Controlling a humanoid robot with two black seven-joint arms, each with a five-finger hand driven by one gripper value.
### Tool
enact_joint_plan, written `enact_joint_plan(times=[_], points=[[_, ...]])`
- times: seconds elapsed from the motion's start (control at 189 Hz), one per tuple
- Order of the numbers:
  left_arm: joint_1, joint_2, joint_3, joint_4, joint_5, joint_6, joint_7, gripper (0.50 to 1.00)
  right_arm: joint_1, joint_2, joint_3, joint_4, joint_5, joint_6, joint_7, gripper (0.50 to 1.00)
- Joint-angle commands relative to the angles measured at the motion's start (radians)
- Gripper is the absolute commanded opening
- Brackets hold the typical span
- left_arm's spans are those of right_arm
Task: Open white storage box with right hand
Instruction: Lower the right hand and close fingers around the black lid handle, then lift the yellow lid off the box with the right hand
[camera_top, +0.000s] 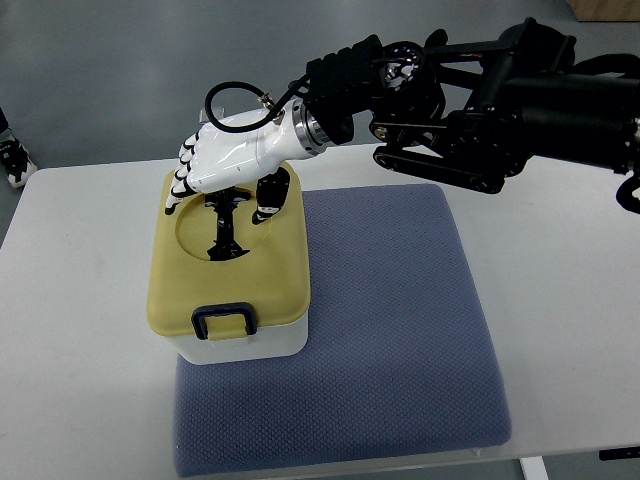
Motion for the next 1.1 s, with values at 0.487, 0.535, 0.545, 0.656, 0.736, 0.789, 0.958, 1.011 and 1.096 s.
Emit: enact_joint_plan(times=[0.487,0.535,0.545,0.656,0.736,0.789,0.958,1.011,1.096], points=[[0.000,0.000,0.000,0.000,0.000,0.000,0.000,1.000,-0.005,-0.008,0.002,-0.002,-0.006,-0.019,0.011,0.500],[0.001,0.000,0.001,0.000,0.000,0.000,0.000,1.000,-0.005,-0.008,0.005,-0.002,0.000,-0.024,0.014,0.500],[0.000,0.000,0.000,0.000,0.000,0.000,0.000,1.000,-0.005,-0.009,0.006,-0.002,0.000,-0.026,0.014,0.500],[0.000,0.000,0.000,0.000,0.000,0.000,0.000,1.000,0.002,-0.015,0.013,-0.002,0.006,-0.030,0.035,0.500],[0.000,0.000,0.000,0.000,0.000,0.000,0.000,1.000,0.010,-0.021,0.039,-0.002,0.006,-0.039,0.049,0.500],[0.000,0.000,0.000,0.000,0.000,0.000,0.000,1.000,0.016,-0.035,0.068,-0.002,0.007,-0.039,0.055,0.500],[0.000,0.000,0.001,0.000,0.000,0.000,0.000,1.000,0.053,-0.113,0.114,-0.002,0.050,-0.041,0.057,0.500],[0.000,0.000,0.000,0.000,0.000,0.000,0.000,1.000,0.064,-0.150,0.120,-0.002,0.055,-0.041,0.060,0.500],[0.000,0.000,0.001,0.000,0.000,0.000,0.000,1.000,0.071,-0.213,0.120,-0.002,0.058,-0.041,0.069,0.500]])
